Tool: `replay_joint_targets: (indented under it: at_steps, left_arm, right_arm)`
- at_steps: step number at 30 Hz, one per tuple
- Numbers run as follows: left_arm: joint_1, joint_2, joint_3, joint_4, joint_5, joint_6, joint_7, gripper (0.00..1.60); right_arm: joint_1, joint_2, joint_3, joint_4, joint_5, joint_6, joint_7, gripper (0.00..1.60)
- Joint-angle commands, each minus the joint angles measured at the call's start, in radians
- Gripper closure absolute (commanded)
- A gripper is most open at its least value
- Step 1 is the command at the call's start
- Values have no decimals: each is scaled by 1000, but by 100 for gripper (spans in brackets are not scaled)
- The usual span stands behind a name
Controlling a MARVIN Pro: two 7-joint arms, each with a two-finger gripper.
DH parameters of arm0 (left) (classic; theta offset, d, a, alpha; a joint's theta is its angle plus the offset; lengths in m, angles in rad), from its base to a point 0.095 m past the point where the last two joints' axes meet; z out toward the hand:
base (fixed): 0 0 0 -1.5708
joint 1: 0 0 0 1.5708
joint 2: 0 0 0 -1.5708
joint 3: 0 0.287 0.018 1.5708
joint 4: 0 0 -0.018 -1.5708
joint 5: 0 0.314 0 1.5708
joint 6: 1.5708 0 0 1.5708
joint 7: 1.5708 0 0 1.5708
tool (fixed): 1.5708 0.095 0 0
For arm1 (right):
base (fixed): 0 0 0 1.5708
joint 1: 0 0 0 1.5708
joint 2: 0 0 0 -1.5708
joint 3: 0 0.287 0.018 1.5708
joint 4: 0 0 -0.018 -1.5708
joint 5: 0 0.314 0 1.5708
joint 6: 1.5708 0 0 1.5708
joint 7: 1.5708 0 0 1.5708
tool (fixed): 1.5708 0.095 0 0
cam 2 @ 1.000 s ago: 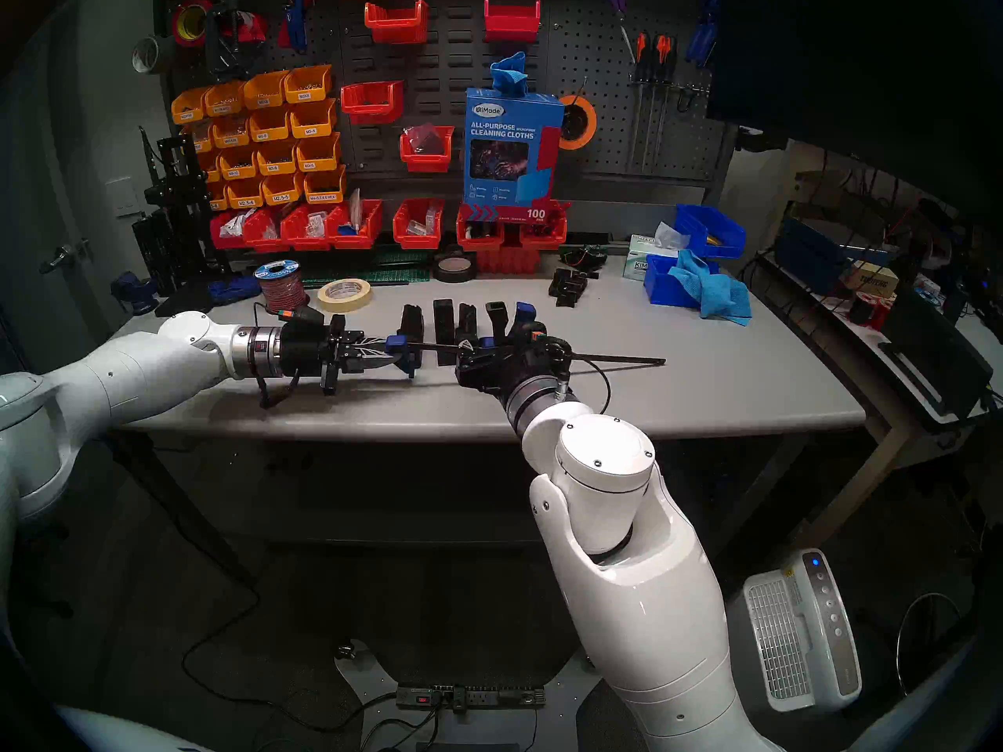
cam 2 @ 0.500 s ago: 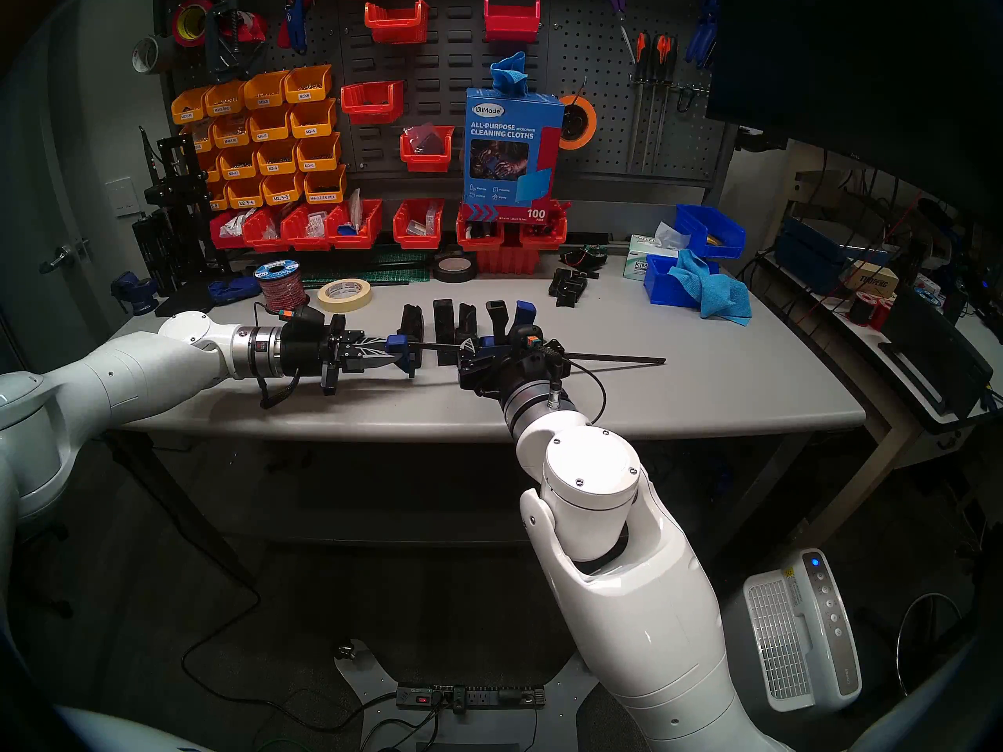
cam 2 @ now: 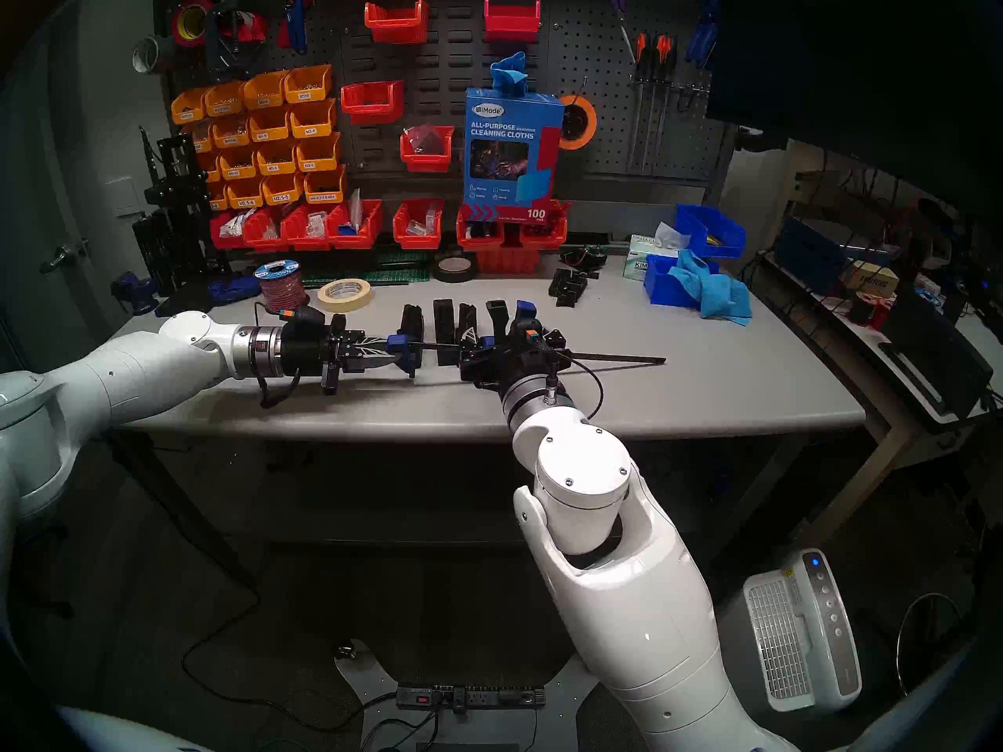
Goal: Clamp the two 3D printed pieces together with the clamp
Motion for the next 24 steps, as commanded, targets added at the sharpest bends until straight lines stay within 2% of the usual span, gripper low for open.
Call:
replay_joint_targets:
  at_steps: [1,3,5,6,10,16,17,22,23,24]
  left_arm:
    - [-22,2,2,-3,-13,-1,-104,160]
    - [-22,-1,1,4,-17,-1,-119,160]
    - [-24,4,6,-8,-12,-2,-95,160]
    - [-23,-2,2,5,-18,-1,-119,160]
    - [-25,4,9,-7,-14,-3,-97,160]
    - [-25,-1,7,3,-21,-3,-118,160]
    - [-27,5,12,-10,-14,-4,-91,160]
    - [-26,-1,9,3,-22,-3,-117,160]
    - [-28,6,16,-13,-14,-4,-85,160]
    - [-27,1,11,-1,-21,-4,-110,160]
  right_arm:
    - [18,-6,3,3,9,-16,12,0]
    - [16,-6,3,9,8,-21,14,0]
    - [15,-6,3,12,7,-23,13,0]
    - [15,-6,3,14,6,-25,13,0]
    - [20,2,0,35,-8,-39,14,0]
    - [46,13,-11,79,-50,-66,5,0]
    - [51,13,-13,85,-56,-68,2,0]
    - [66,10,-17,110,-74,-86,-6,0]
    - [69,10,-18,113,-76,-89,-7,0]
    - [70,10,-19,115,-76,-91,-9,0]
